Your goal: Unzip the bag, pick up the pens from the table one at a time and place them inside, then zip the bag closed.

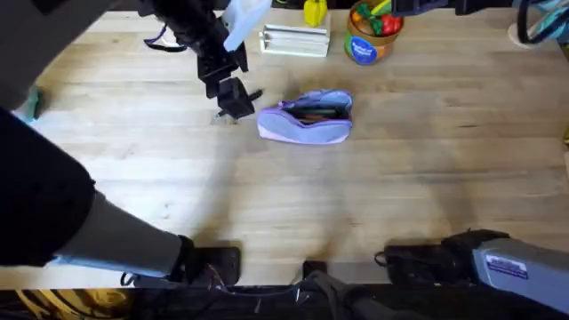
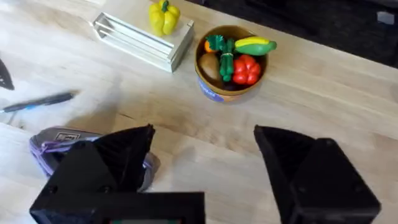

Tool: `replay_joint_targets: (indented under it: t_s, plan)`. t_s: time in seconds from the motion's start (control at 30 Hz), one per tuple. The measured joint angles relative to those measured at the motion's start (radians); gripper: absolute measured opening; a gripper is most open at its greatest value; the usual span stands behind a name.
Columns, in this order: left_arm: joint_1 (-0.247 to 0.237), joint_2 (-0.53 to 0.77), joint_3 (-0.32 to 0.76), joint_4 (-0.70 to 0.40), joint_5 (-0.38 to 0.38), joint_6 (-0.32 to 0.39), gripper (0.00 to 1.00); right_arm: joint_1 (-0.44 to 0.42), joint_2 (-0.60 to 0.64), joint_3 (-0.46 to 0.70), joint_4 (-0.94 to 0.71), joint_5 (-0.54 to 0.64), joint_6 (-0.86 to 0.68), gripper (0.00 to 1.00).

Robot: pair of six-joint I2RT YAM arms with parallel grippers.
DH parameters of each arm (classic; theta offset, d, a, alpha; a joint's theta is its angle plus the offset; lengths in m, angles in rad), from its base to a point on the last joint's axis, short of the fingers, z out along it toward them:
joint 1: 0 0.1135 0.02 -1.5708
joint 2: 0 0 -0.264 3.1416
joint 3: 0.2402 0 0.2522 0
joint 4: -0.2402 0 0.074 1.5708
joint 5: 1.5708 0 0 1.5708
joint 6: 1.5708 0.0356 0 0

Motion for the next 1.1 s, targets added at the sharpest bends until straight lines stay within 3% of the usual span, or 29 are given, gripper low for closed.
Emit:
replay_joint_targets:
  t_s: [0.03, 0.1, 0.2, 0.37, 0.4, 0.5, 0.73, 1.1]
  plan:
    - [-0.020, 0.000, 0.000, -0.014, -0.010, -0.015, 0.993, 0.004, 0.000, 0.000, 0.000, 0.010, 0.020, 0.998]
    - [-0.021, 0.000, 0.000, -0.013, -0.019, -0.028, 0.993, 0.004, 0.000, 0.000, 0.003, 0.018, 0.027, 0.998]
    - [-0.012, 0.001, 0.000, 0.034, -0.029, -0.101, 0.993, 0.001, 0.000, 0.000, 0.009, 0.031, 0.034, 0.998]
    - [0.014, 0.031, 0.000, 0.161, -0.094, -0.329, 0.993, -0.002, 0.001, 0.000, 0.027, 0.045, 0.034, 0.998]
    - [0.010, 0.077, 0.000, 0.196, -0.175, -0.463, 0.994, -0.006, 0.001, 0.000, 0.029, 0.048, 0.034, 0.998]
    - [-0.002, 0.129, 0.000, 0.204, -0.238, -0.548, 0.994, -0.013, 0.001, 0.000, 0.029, 0.048, 0.035, 0.998]
    - [-0.009, 0.216, 0.000, 0.222, -0.285, -0.619, 0.994, -0.017, 0.001, 0.000, 0.028, 0.048, 0.038, 0.998]
    - [-0.009, 0.319, 0.000, 0.230, -0.335, -0.635, 0.995, -0.017, 0.001, 0.000, 0.028, 0.048, 0.038, 0.998]
